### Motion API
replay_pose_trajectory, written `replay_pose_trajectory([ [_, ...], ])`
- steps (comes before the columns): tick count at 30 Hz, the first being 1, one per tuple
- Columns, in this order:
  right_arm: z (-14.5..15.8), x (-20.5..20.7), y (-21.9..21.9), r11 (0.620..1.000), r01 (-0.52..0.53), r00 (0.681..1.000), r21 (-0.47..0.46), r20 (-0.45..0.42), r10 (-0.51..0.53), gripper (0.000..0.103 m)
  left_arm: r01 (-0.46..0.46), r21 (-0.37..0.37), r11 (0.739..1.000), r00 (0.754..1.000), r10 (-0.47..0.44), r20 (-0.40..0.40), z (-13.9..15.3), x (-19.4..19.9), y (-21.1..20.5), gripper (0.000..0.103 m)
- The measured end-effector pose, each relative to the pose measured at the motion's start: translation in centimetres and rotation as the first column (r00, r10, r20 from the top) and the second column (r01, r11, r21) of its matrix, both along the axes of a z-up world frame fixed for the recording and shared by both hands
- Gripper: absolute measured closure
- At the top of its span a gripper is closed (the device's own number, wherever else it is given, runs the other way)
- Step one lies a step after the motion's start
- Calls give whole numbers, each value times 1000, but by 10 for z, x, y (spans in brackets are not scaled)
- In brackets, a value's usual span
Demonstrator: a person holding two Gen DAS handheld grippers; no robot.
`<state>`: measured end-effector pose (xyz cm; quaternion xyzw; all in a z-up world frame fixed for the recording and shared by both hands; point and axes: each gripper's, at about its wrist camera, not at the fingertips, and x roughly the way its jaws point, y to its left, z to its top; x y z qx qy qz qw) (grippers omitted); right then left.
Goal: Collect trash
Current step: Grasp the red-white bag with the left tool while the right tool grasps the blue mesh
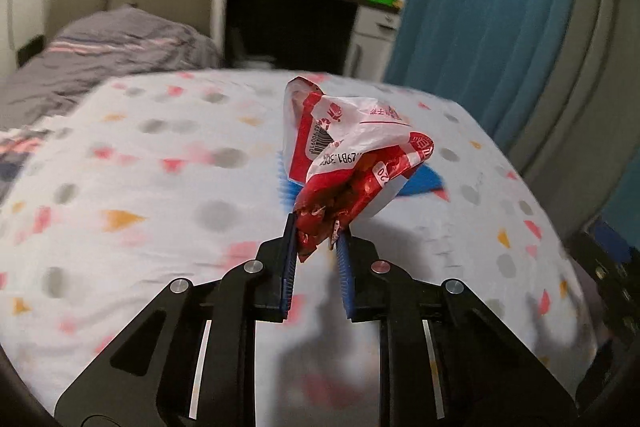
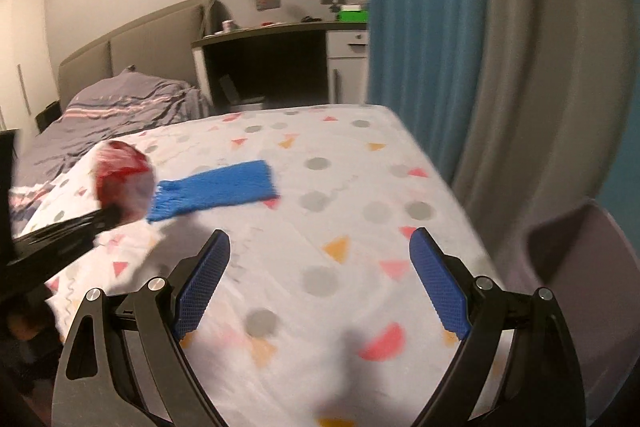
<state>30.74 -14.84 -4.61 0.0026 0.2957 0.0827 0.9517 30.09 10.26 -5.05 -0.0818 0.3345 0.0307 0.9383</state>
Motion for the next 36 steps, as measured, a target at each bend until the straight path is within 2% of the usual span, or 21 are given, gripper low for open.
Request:
replay_pose_trajectory([
  [4, -12, 33, 43, 997, -68, 996, 22, -49, 69, 15, -124, 44, 991, 992, 125, -7, 1, -12, 40, 85],
  [8, -26, 61, 80, 996, -88, 993, -25, -86, 85, 15, -228, 24, 973, 973, 228, -25, -7, -17, 78, 85],
  [14, -36, 93, 118, 991, -116, 985, -65, -137, 106, 15, -274, -20, 961, 961, 273, -34, -12, -19, 104, 85],
  [20, -50, 119, 138, 988, -123, 976, -94, -190, 103, 15, -308, -77, 948, 952, 306, -26, -10, -25, 122, 85],
  [26, -63, 136, 150, 984, -130, 957, -125, -274, 92, 22, -308, -108, 945, 951, 305, -39, -15, -25, 128, 85],
  [30, -65, 137, 149, 985, -133, 954, -112, -283, 97, 26, -304, -115, 946, 953, 301, -45, -17, -25, 129, 85],
  [33, -64, 137, 149, 982, -149, 954, -114, -276, 113, 41, -302, -117, 946, 953, 299, -47, -18, -25, 129, 85],
  [36, -62, 135, 152, 979, -166, 956, -116, -264, 130, 65, -302, -119, 946, 953, 297, -53, -20, -23, 128, 85],
])
